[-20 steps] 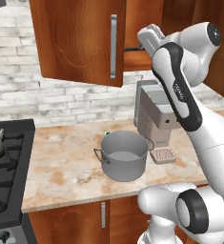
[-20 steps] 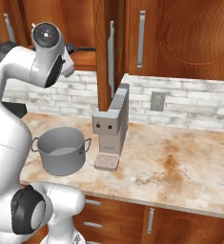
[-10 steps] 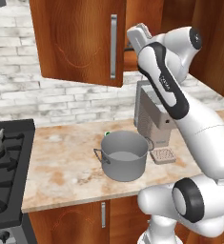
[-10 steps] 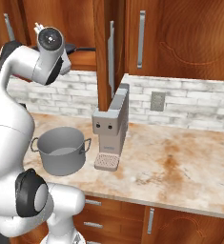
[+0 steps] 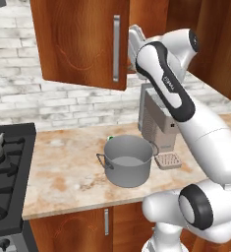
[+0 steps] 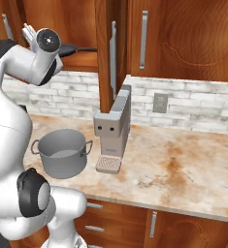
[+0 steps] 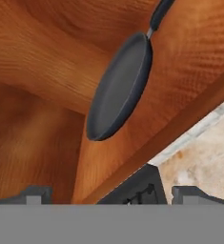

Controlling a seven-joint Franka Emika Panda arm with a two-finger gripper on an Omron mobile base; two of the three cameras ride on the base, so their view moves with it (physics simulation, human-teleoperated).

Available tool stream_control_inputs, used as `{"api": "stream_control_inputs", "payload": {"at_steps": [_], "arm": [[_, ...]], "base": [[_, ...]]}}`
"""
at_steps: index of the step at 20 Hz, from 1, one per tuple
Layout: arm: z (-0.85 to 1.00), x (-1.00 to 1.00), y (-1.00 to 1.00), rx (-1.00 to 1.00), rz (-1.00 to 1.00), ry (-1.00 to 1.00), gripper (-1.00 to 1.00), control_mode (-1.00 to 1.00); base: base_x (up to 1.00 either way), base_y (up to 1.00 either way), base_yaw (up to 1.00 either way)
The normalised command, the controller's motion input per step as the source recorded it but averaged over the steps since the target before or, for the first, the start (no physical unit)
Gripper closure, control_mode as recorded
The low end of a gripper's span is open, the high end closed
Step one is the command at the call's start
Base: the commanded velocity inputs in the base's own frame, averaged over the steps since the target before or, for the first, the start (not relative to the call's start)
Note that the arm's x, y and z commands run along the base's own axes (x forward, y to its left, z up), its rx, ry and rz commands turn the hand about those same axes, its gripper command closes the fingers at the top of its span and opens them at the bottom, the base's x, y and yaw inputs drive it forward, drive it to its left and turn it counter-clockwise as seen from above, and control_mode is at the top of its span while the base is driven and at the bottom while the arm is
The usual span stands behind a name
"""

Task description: Pick the pan from the cabinet and place it on the stove. Then turn on the stove burner for the pan.

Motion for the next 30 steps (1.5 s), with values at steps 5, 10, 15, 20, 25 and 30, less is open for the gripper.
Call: {"api": "stream_control_inputs", "payload": {"at_steps": [5, 10, 15, 20, 25, 30], "arm": [[0.00, -0.55, 0.40, 0.00, 0.20, -0.02, -1.00, -1.00], [0.02, -0.70, 0.51, -0.02, 0.15, -0.08, -1.00, -1.00], [0.02, -0.72, 0.57, -0.02, 0.13, -0.08, -1.00, -1.00], [0.02, -0.66, 0.57, -0.02, 0.13, -0.06, -1.00, -1.00], [0.00, -0.48, 0.65, -0.01, 0.12, -0.01, -1.00, -1.00], [0.00, -0.25, 0.72, 0.00, 0.12, 0.00, -1.00, -1.00]], "base": [[0.00, 0.00, 0.00], [0.00, 0.00, 0.00], [0.00, 0.00, 0.00], [0.00, 0.00, 0.00], [0.00, 0.00, 0.00], [0.00, 0.00, 0.00]]}}
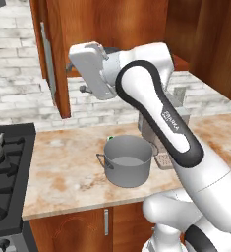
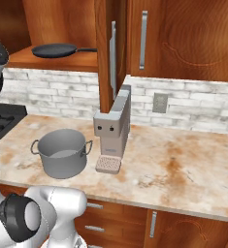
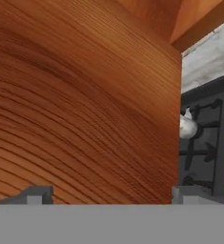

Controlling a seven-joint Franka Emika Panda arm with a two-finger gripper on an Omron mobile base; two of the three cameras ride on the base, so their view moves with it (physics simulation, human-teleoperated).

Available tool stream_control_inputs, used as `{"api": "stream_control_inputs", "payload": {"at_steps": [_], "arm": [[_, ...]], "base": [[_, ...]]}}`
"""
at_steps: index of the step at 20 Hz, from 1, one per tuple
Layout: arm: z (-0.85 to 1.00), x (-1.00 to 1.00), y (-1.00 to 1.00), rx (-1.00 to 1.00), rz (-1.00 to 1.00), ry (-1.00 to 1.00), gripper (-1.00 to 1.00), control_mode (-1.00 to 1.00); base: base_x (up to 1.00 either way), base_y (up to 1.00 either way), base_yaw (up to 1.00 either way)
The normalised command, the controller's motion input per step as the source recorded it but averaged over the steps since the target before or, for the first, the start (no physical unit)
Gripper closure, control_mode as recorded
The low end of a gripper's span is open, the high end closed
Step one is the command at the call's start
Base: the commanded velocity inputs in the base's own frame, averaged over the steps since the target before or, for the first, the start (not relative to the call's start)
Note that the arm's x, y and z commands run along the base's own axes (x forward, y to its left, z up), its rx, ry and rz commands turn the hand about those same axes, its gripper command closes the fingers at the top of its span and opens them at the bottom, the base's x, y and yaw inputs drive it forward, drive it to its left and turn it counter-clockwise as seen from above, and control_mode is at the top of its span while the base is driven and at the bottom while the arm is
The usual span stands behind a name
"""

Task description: Pick the pan from the cabinet and place it on the stove. Then turn on the stove burner for the pan.

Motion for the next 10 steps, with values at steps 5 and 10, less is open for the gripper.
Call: {"api": "stream_control_inputs", "payload": {"at_steps": [5, 10], "arm": [[0.00, -0.02, 0.73, 0.00, 0.08, 0.00, -1.00, -1.00], [0.00, 0.00, 0.12, -0.01, 0.01, -0.02, -1.00, -1.00]], "base": [[0.00, 0.00, 0.00], [0.00, 0.00, 0.00]]}}
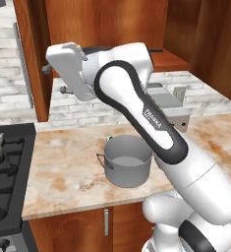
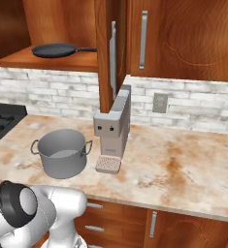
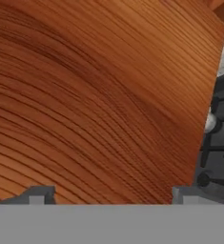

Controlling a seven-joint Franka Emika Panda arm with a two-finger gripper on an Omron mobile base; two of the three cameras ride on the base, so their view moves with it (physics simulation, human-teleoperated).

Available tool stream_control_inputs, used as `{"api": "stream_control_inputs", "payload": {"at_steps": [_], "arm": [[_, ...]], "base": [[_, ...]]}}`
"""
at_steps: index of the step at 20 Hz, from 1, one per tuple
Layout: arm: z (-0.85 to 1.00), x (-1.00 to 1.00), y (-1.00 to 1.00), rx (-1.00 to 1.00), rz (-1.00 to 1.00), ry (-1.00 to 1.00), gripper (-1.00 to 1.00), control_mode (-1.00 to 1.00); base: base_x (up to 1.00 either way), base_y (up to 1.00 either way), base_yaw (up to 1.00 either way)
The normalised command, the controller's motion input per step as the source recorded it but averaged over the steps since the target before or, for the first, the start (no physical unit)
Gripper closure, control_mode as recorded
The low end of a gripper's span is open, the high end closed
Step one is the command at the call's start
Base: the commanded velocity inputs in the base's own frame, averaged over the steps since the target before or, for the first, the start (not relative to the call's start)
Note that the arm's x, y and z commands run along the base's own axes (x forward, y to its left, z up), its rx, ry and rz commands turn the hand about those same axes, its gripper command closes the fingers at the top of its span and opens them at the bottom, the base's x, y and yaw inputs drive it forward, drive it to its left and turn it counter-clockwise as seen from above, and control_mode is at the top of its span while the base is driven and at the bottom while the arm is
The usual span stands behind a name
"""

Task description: Pick the pan from the cabinet and place it on the stove. Then turn on the stove burner for the pan.

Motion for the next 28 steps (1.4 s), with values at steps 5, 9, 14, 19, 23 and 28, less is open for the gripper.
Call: {"api": "stream_control_inputs", "payload": {"at_steps": [5, 9, 14, 19, 23, 28], "arm": [[0.00, -0.15, -0.57, 0.00, 0.02, -0.20, -1.00, -1.00], [0.00, -0.01, -0.72, 0.00, -0.06, -0.10, -1.00, -1.00], [0.00, 0.18, -0.62, 0.00, -0.18, -0.01, -1.00, -1.00], [0.01, 0.26, -0.49, 0.00, -0.27, 0.06, -1.00, -1.00], [0.16, 0.18, -0.40, 0.00, -0.29, 0.20, -1.00, -1.00], [0.19, 0.07, -0.49, 0.00, -0.28, 0.38, -1.00, -1.00]], "base": [[0.00, 0.00, 0.00], [0.00, 0.00, 0.00], [0.00, 0.00, 0.00], [0.00, 0.00, 0.00], [0.00, 0.00, 0.00], [0.00, 0.00, 0.00]]}}
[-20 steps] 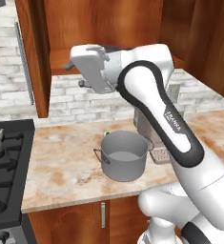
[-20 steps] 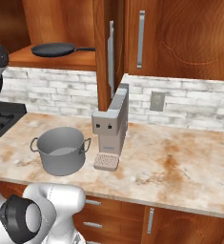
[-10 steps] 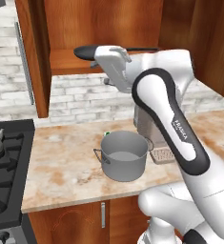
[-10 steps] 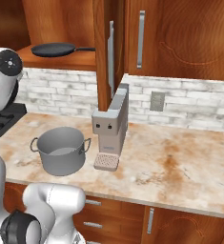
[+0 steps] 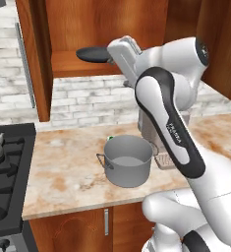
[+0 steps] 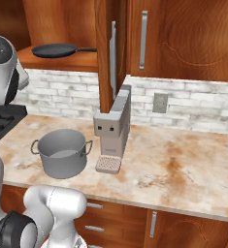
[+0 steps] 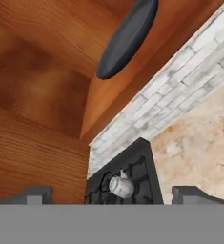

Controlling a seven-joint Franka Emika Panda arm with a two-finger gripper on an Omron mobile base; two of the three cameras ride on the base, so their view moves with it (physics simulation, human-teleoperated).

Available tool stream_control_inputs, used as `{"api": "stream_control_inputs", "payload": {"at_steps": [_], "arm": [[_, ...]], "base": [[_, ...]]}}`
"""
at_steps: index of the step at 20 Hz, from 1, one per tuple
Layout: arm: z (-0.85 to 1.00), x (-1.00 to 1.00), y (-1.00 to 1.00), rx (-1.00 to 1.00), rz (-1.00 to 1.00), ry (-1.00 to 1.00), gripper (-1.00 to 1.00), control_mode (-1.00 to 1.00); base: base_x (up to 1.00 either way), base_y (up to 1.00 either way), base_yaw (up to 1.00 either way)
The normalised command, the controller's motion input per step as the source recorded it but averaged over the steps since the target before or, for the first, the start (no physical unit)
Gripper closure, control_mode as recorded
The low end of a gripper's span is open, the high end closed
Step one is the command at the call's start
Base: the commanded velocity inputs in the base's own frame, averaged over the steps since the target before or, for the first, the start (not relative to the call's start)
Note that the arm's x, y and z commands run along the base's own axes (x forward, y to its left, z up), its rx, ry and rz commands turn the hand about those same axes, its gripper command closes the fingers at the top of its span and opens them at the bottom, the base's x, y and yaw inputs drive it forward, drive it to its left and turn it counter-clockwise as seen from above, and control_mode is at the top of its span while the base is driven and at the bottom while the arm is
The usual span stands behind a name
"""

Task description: Pick the pan from the cabinet and place it on the stove. Then turn on the stove burner for the pan.

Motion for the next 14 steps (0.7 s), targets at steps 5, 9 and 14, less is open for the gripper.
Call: {"api": "stream_control_inputs", "payload": {"at_steps": [5, 9, 14], "arm": [[0.01, 0.08, -0.54, 0.00, -0.24, 0.29, -1.00, -1.00], [-0.06, 0.29, -0.38, -0.01, -0.08, 0.04, -1.00, -1.00], [0.02, 0.42, -0.29, -0.08, -0.13, 0.08, -1.00, -1.00]], "base": [[0.00, 0.00, 0.00], [0.00, 0.00, 0.00], [0.00, 0.00, 0.00]]}}
